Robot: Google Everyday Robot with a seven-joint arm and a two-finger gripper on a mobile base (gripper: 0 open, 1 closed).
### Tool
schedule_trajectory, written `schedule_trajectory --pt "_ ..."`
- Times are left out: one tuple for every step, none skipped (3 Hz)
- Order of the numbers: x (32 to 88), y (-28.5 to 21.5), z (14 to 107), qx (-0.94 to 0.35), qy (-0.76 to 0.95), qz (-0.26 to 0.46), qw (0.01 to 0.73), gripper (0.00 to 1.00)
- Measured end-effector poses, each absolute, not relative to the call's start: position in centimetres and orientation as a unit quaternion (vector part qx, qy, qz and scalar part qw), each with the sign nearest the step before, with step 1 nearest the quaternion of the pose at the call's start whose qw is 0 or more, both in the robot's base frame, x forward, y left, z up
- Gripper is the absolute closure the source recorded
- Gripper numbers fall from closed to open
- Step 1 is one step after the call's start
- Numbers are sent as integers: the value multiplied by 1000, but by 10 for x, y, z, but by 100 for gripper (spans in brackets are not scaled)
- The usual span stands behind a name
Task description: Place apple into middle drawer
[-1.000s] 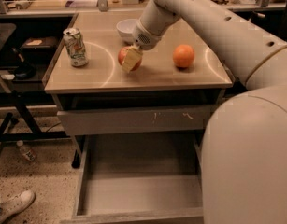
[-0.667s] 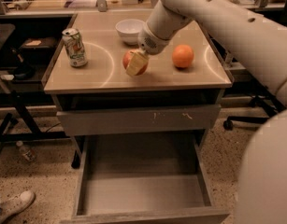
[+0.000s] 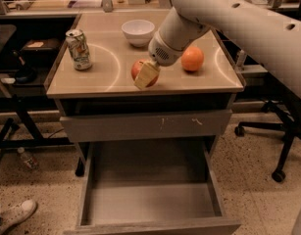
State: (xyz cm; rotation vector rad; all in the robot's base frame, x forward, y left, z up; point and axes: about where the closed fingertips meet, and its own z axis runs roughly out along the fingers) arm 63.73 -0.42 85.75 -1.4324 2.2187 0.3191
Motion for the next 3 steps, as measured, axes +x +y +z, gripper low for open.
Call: schedule_trajectory --pt "609 -14 861 -515 819 108 229 100" --pt "562 -30 855 -492 838 100 214 100" --pt "562 -30 855 -492 838 100 214 100"
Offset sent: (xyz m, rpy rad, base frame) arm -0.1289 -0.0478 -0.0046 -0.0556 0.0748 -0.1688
